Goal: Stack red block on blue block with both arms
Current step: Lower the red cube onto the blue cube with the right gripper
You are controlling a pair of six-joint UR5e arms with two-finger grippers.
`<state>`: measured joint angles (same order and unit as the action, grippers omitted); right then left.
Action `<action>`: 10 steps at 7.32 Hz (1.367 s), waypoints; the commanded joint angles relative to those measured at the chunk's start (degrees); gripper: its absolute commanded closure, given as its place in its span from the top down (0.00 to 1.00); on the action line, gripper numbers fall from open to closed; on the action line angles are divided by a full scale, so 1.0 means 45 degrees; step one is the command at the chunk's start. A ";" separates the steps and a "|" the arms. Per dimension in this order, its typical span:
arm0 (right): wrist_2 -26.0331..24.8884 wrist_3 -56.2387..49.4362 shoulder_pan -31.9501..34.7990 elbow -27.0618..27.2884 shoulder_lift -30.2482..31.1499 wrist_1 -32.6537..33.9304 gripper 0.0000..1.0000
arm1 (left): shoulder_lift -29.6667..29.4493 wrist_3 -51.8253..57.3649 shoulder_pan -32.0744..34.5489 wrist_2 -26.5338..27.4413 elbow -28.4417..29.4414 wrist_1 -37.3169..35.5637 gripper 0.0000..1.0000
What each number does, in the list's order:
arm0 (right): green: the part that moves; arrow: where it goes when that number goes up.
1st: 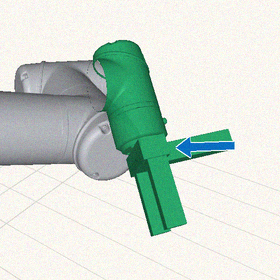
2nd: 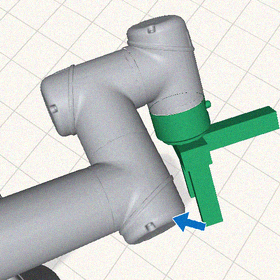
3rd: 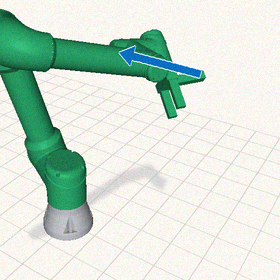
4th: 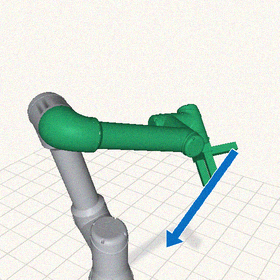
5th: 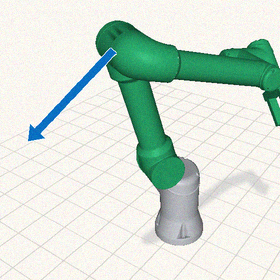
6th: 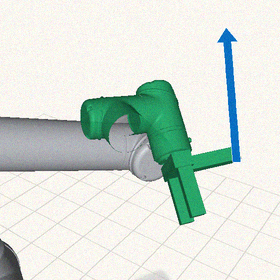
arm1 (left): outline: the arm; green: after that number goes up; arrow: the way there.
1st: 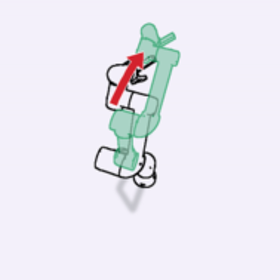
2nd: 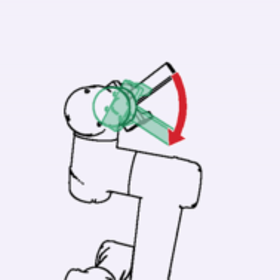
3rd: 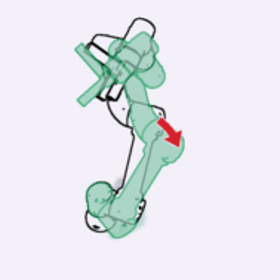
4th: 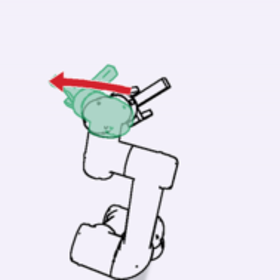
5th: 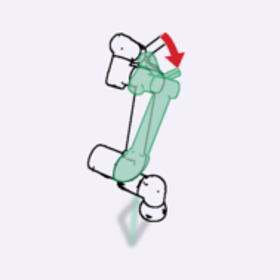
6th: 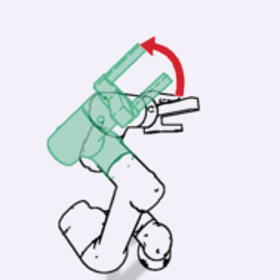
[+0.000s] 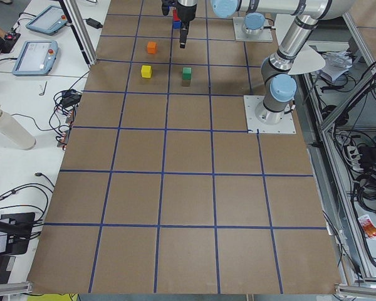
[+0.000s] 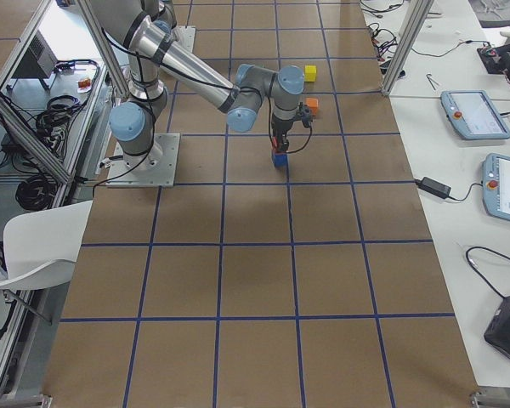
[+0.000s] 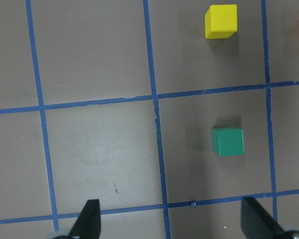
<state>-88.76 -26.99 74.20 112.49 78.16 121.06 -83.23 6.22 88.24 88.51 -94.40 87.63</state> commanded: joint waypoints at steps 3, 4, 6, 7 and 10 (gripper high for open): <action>-0.0022 0.0002 -0.0004 0.0021 -0.0006 0.0228 0.00 | 0.0020 0.0005 0.0000 -0.0001 0.0002 0.0000 1.00; -0.0022 -0.0017 -0.0023 0.0021 -0.0026 0.0228 0.00 | 0.0059 0.0005 0.0000 -0.0001 -0.0018 0.0000 1.00; -0.0022 0.0002 -0.0023 0.0021 -0.0026 0.0228 0.00 | 0.0136 0.0005 0.0000 -0.0001 -0.0018 0.0020 1.00; -0.0022 0.0002 -0.0023 0.0021 -0.0026 0.0228 0.15 | 0.0137 0.0005 0.0000 -0.0001 -0.0076 0.0020 1.00; -0.0022 0.0041 -0.0023 0.0021 -0.0162 0.0228 0.92 | 0.0002 0.0005 0.0000 -0.0040 0.0021 0.0020 1.00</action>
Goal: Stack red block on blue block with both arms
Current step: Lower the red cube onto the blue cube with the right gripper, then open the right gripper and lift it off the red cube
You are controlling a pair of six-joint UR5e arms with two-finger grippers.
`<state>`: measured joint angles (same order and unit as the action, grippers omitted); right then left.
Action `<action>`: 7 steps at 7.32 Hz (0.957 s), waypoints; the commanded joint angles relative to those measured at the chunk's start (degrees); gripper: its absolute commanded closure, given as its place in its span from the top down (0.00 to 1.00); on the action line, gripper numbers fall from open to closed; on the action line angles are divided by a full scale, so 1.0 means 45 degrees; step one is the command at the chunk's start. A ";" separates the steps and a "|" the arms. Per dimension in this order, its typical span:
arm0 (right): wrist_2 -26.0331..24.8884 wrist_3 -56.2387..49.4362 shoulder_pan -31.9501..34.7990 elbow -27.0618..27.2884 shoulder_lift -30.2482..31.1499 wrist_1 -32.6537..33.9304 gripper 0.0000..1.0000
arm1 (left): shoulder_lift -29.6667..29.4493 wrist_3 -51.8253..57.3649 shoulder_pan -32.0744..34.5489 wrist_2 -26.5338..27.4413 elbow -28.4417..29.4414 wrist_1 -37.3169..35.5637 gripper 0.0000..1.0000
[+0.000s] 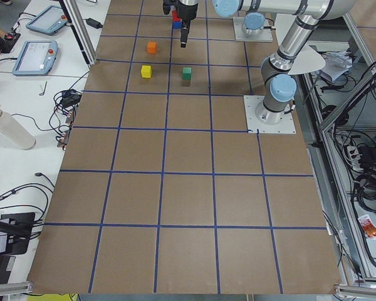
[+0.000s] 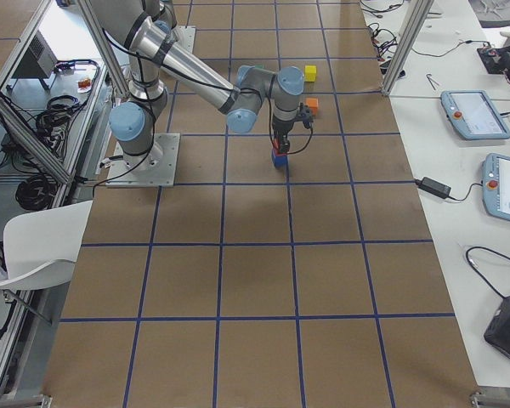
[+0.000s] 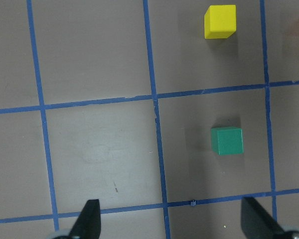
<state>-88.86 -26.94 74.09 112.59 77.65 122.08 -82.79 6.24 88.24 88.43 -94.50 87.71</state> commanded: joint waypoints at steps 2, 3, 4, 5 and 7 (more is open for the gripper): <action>-0.0077 0.0186 0.0000 -0.0116 -0.0011 -0.0077 1.00 | 0.0056 0.0000 0.0000 0.0037 -0.0053 0.0001 1.00; -0.0271 0.0187 0.0000 -0.0291 0.0125 -0.0426 1.00 | 0.0057 0.0000 0.0000 0.0037 -0.0015 0.0001 1.00; -0.0370 0.0167 0.0019 -0.0795 0.0474 -0.1706 1.00 | -0.0001 0.0000 0.0000 0.0018 0.0024 0.0001 1.00; -0.0313 0.0206 0.0078 -0.1748 0.1077 -0.3401 1.00 | 0.0076 0.0000 0.0000 0.0037 0.0005 0.0020 1.00; -0.0274 0.0264 0.0136 -0.3663 0.1259 -0.5536 1.00 | -0.0021 0.0000 0.0000 0.0018 0.0024 0.0001 1.00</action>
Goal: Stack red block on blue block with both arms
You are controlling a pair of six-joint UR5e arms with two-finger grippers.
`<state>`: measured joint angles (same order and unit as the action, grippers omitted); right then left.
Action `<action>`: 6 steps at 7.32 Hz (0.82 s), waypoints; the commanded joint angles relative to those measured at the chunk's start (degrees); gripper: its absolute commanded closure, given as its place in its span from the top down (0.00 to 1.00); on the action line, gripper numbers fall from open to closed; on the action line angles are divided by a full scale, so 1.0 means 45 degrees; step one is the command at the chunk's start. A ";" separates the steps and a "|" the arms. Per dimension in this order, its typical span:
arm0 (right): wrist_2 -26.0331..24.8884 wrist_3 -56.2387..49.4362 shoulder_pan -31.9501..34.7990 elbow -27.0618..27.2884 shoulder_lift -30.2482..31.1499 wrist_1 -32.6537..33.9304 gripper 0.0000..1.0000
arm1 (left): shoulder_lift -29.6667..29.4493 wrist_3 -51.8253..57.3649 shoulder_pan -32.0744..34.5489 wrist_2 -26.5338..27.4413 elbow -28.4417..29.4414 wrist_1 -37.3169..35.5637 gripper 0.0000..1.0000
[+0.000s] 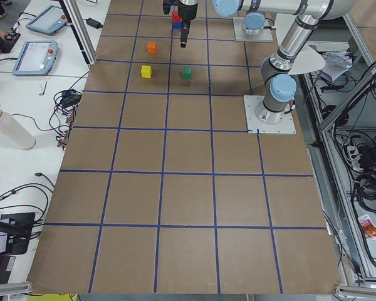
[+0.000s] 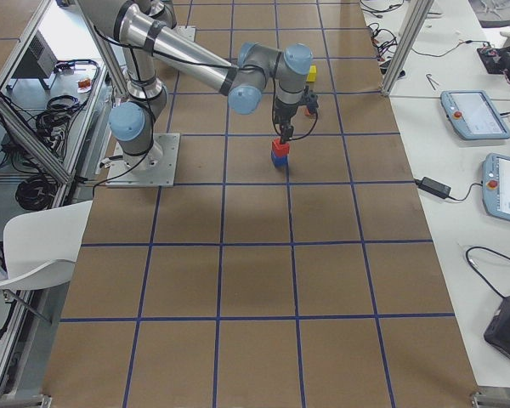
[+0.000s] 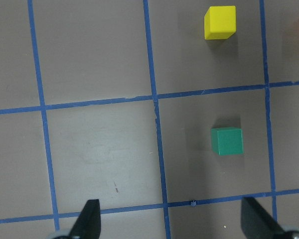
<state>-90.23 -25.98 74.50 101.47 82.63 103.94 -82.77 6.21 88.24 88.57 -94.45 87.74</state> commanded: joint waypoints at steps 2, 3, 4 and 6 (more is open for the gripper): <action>0.0032 0.1857 0.1269 -0.1766 0.0269 -0.1828 1.00 | -0.0024 0.0007 0.0001 0.0006 -0.0007 -0.0005 1.00; 0.0032 0.2931 0.2109 -0.1787 0.0425 -0.1789 1.00 | -0.0006 -0.0012 0.0001 0.0006 -0.0007 -0.0005 1.00; 0.0051 0.3289 0.2543 -0.1788 0.0523 -0.1692 1.00 | -0.0005 -0.0012 0.0001 0.0006 -0.0007 -0.0005 1.00; 0.0071 0.4418 0.2780 -0.1710 0.1086 -0.1924 1.00 | 0.0053 -0.0012 0.0001 0.0064 0.0032 0.0170 1.00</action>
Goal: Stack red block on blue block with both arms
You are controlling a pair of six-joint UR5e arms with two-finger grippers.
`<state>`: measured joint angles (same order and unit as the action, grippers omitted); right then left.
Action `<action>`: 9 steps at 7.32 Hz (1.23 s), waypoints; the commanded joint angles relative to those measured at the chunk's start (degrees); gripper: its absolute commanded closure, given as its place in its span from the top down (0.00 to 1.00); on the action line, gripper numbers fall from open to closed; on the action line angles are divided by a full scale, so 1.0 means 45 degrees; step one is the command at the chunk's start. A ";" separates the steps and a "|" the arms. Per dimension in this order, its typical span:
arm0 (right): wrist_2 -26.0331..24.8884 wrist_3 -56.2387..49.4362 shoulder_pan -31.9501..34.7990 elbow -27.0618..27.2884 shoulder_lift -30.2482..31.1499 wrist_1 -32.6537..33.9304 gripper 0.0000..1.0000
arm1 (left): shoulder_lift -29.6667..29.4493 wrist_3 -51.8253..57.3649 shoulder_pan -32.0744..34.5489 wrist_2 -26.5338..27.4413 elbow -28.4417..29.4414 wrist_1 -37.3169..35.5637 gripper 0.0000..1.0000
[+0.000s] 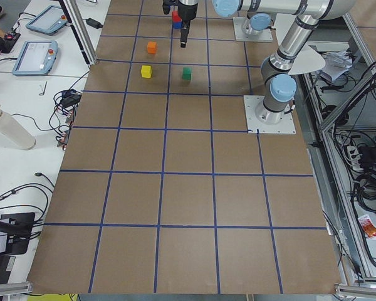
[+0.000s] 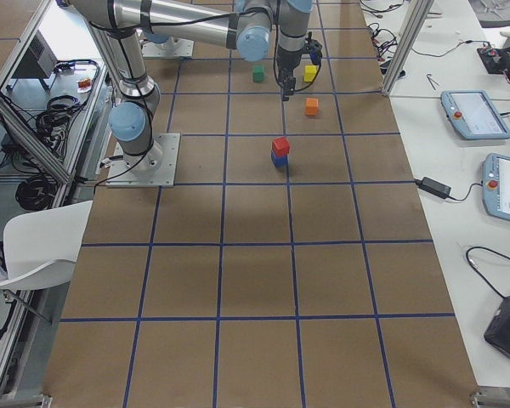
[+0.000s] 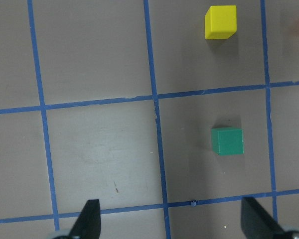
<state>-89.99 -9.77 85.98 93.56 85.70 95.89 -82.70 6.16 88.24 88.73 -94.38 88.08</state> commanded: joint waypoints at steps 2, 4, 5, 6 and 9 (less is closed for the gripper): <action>0.0037 0.0959 0.0424 -0.0009 0.0837 -0.0799 1.00 | 0.0057 -0.0001 0.0000 0.0029 0.0015 0.0171 1.00; 0.0018 0.1115 0.0444 0.0029 0.0955 -0.0957 1.00 | -0.0195 -0.0078 0.0000 0.0164 0.0286 0.0327 1.00; 0.0076 0.1503 0.0444 -0.0009 0.0955 -0.0957 1.00 | -0.0564 -0.0640 0.0039 0.0552 0.0850 0.0406 1.00; 0.0076 0.1526 0.0444 -0.0029 0.0974 -0.0938 1.00 | -0.0877 -0.0703 0.0213 0.0614 0.1261 0.0523 1.00; 0.0037 0.1526 0.0444 -0.0087 0.1616 -0.1557 1.00 | -0.1620 -0.0704 0.0819 0.1005 0.2102 0.0563 1.00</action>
